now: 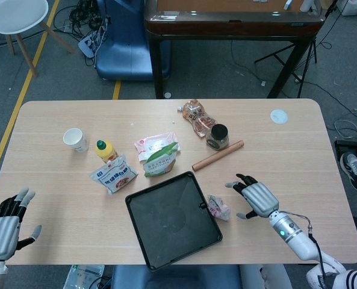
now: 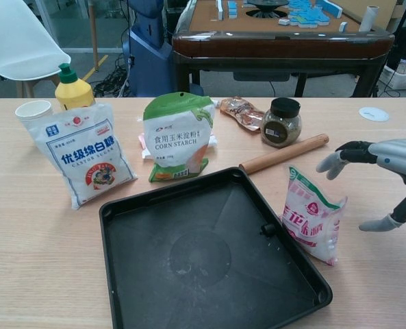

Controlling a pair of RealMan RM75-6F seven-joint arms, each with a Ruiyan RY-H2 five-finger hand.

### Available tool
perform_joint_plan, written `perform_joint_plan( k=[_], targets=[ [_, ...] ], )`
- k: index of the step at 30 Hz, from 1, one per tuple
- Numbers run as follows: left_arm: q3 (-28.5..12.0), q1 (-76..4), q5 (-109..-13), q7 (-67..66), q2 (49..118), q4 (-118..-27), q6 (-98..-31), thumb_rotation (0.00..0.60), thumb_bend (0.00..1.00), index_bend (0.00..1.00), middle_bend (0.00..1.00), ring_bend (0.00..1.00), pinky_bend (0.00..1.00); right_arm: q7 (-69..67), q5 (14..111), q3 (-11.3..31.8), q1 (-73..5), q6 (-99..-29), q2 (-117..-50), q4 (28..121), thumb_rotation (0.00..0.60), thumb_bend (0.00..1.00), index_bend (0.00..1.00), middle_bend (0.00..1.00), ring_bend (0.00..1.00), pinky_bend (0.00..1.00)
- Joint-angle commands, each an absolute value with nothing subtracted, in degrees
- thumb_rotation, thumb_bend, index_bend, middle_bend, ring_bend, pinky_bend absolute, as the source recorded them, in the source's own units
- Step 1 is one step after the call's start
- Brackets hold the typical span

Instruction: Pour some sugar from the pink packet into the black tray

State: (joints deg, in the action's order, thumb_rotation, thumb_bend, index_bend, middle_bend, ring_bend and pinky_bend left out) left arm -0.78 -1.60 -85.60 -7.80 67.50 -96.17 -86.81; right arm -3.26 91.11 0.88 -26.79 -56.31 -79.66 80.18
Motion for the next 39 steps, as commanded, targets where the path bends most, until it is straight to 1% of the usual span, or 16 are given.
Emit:
perform_joint_plan(
  k=[1,4,9,12,24,30,34,36,39],
  targets=[
    [-0.81,-1.62,-85.45,-8.01,67.54,-96.24,-86.72,0.600,0.28,0.11,0.06,0.08,0.06,-4.96,91.80,0.29,-27.79,-55.83,-81.54,77.97,0.600,0.00,0.21,0.27,0.08,0.14],
    [-0.72,-1.65,-85.42,-8.41,67.58,-96.40,-86.55,0.600,0.28,0.11,0.06,0.08,0.06,-6.80,92.27,-0.26,-28.45,-55.69,-82.90,75.99,0.600,0.00,0.22,0.27,0.08,0.14],
    [-0.70,-1.70,-85.42,-9.14,67.55,-96.88,-86.49,0.600,0.28,0.11,0.06,0.08,0.06,-8.83,92.83,-0.96,-29.21,-55.75,-84.23,73.95,0.600,0.00,0.27,0.27,0.09,0.14],
    [-0.67,-1.76,-85.68,-9.67,67.44,-97.33,-86.59,0.600,0.28,0.11,0.06,0.08,0.06,-9.48,92.38,-1.12,-29.71,-55.12,-84.76,73.22,0.600,0.00,0.28,0.27,0.09,0.14],
    [-0.52,-1.46,-85.44,-10.48,67.25,-98.01,-86.80,0.600,0.28,0.11,0.06,0.08,0.06,-13.39,93.39,-2.28,-31.76,-54.75,-87.45,70.12,0.600,0.00,0.29,0.27,0.09,0.14],
    [-0.39,-1.32,-85.18,-10.46,67.24,-97.95,-86.67,0.600,0.28,0.11,0.06,0.08,0.06,-18.14,95.23,-3.54,-31.97,-56.91,-89.89,65.94,0.600,0.00,0.29,0.28,0.10,0.14],
    [-0.35,-1.31,-85.35,-10.89,67.24,-98.26,-86.74,0.600,0.28,0.11,0.06,0.08,0.06,-21.59,96.30,-4.41,-32.13,-58.22,-91.63,62.68,0.600,0.00,0.31,0.30,0.12,0.14],
    [-0.32,-1.28,-85.42,-11.05,67.27,-98.40,-86.80,0.600,0.28,0.11,0.06,0.08,0.06,-22.53,96.63,-4.62,-32.15,-58.88,-92.38,61.25,0.600,0.02,0.33,0.32,0.15,0.14],
    [-0.24,-1.25,-85.41,-11.27,67.26,-98.57,-86.75,0.600,0.28,0.11,0.06,0.08,0.06,-24.17,97.03,-4.93,-32.17,-59.89,-93.94,58.55,0.600,0.08,0.38,0.36,0.19,0.16]
  ],
)
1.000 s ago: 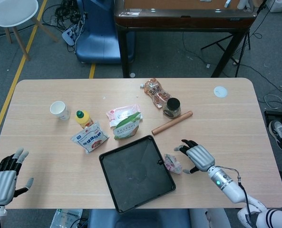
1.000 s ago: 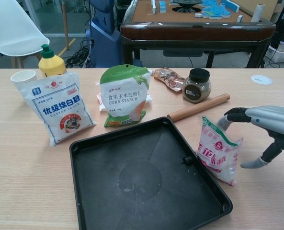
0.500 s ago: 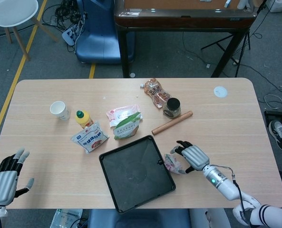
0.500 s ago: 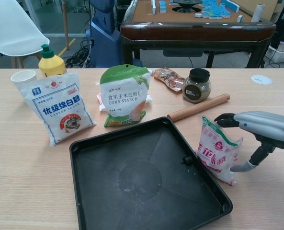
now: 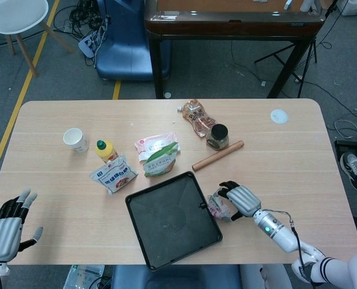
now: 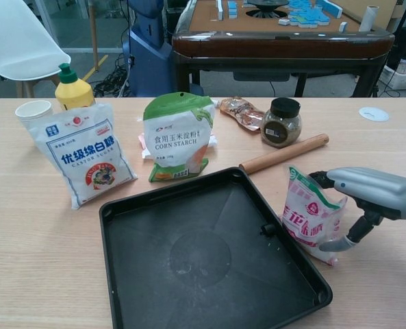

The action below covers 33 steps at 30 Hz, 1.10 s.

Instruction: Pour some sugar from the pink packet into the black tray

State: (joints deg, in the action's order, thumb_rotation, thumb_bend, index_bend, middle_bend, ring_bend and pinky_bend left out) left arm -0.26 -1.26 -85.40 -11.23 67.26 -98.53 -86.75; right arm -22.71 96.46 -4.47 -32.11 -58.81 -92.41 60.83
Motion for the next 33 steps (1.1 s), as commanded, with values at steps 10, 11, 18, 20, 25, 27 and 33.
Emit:
perform_joint_plan(
  k=[10,11,18,20,25,27,33],
  targets=[
    [-0.10,-0.85,-85.73,-10.79,66.82,-98.77,-87.33,0.600,0.28,0.11,0.06,0.08,0.06,-23.84,97.90,-4.50,-32.26,-64.35,-94.33,55.88,0.600,0.27,0.54,0.49,0.44,0.43],
    [-0.09,-0.84,-85.80,-10.70,66.81,-98.72,-87.36,0.600,0.28,0.11,0.06,0.08,0.06,-23.14,97.98,-4.44,-32.36,-64.59,-93.76,56.57,0.600,0.27,0.54,0.49,0.45,0.44],
    [-0.05,-0.79,-86.36,-9.40,66.49,-98.14,-87.59,0.600,0.28,0.11,0.06,0.08,0.06,-9.45,98.59,-2.18,-34.80,-64.87,-85.05,69.04,0.600,0.27,0.55,0.50,0.48,0.47],
    [-0.07,-0.75,-86.42,-8.86,66.53,-97.83,-87.64,0.600,0.28,0.11,0.06,0.08,0.06,-4.75,98.36,-1.29,-35.80,-63.76,-82.45,73.08,0.600,0.27,0.56,0.51,0.51,0.49],
    [0.02,-0.62,-86.45,-7.39,66.67,-96.71,-87.63,0.600,0.28,0.11,0.06,0.08,0.06,6.86,96.38,1.16,-38.71,-58.75,-76.50,82.84,0.600,0.32,0.62,0.56,0.57,0.57],
    [-0.01,-0.55,-86.46,-6.88,66.74,-96.31,-87.74,0.600,0.28,0.11,0.06,0.08,0.06,10.47,95.59,1.78,-39.60,-56.94,-75.24,85.18,0.600,0.35,0.63,0.58,0.59,0.60],
    [-0.07,-0.33,-86.50,-5.53,66.76,-95.30,-88.03,0.600,0.28,0.11,0.06,0.08,0.06,21.25,92.46,3.01,-41.99,-51.26,-72.77,90.43,0.600,0.42,0.68,0.63,0.64,0.65]
  ],
)
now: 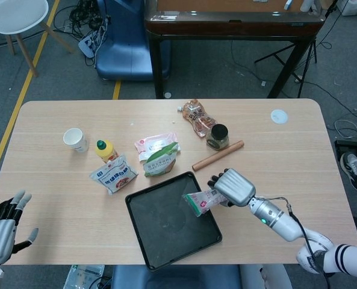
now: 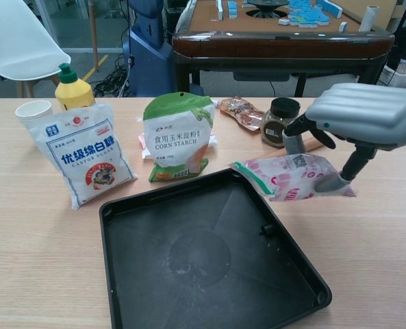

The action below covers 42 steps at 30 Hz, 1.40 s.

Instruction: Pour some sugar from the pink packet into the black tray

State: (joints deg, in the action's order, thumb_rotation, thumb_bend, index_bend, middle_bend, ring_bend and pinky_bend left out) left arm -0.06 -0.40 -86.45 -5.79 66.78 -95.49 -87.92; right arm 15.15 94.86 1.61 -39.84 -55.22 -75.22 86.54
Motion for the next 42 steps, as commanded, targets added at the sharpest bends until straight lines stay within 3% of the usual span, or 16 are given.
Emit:
perform_joint_plan(
  k=[1,16,30,42],
  targets=[
    [-0.09,-0.30,-86.49,-5.32,66.76,-95.16,-88.06,0.600,0.28,0.11,0.06,0.08,0.06,23.25,91.93,3.10,-42.35,-50.37,-72.49,91.13,0.600,0.43,0.69,0.64,0.65,0.66],
    [-0.13,-0.31,-86.88,-3.54,67.16,-93.73,-88.04,0.600,0.28,0.11,0.06,0.08,0.06,51.82,86.10,3.50,-45.40,-45.00,-73.23,94.11,0.600,0.45,0.71,0.67,0.68,0.67],
    [-0.28,-0.01,-86.37,-2.45,67.18,-92.87,-88.12,0.600,0.28,0.11,0.06,0.08,0.06,73.19,80.68,4.13,-47.08,-48.18,-79.18,92.23,0.600,0.47,0.71,0.67,0.68,0.67],
    [-0.39,0.03,-85.95,-2.41,67.37,-92.52,-87.85,0.600,0.28,0.11,0.06,0.08,0.06,81.27,78.94,3.19,-48.58,-50.21,-82.91,90.02,0.600,0.47,0.72,0.68,0.69,0.67]
  ],
)
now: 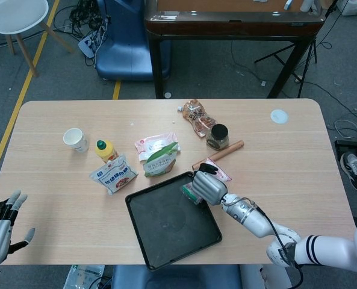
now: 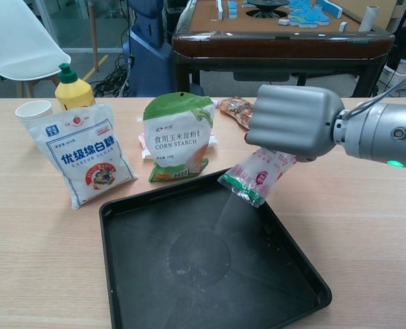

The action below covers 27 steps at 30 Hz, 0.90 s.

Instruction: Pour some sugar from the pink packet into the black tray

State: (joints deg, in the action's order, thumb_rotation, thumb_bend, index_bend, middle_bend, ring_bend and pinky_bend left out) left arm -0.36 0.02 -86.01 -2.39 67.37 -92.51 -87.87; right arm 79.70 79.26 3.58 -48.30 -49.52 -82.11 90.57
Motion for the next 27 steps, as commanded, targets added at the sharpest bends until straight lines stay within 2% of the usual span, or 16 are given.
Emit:
perform_joint_plan(
  k=[1,15,24,27],
  targets=[
    [-0.39,0.04,-85.95,-2.40,67.37,-92.53,-87.86,0.600,0.28,0.11,0.06,0.08,0.06,81.99,78.85,3.05,-48.62,-50.45,-83.22,89.84,0.600,0.47,0.73,0.68,0.69,0.67],
    [-0.40,0.31,-86.00,-2.57,67.26,-92.64,-88.21,0.600,0.28,0.11,0.06,0.08,0.06,82.40,77.68,0.77,-48.68,-51.65,-85.03,88.14,0.600,0.47,0.74,0.69,0.70,0.67],
    [-0.39,0.27,-86.01,-2.98,67.20,-92.94,-88.06,0.600,0.28,0.11,0.06,0.08,0.06,70.35,79.60,-0.03,-45.85,-55.36,-85.42,85.46,0.600,0.47,0.74,0.69,0.70,0.67],
    [-0.47,0.09,-86.15,-3.52,67.13,-93.37,-87.98,0.600,0.28,0.11,0.06,0.08,0.06,62.63,81.01,-0.69,-44.26,-56.78,-85.50,83.52,0.600,0.47,0.74,0.69,0.70,0.67]
  ],
)
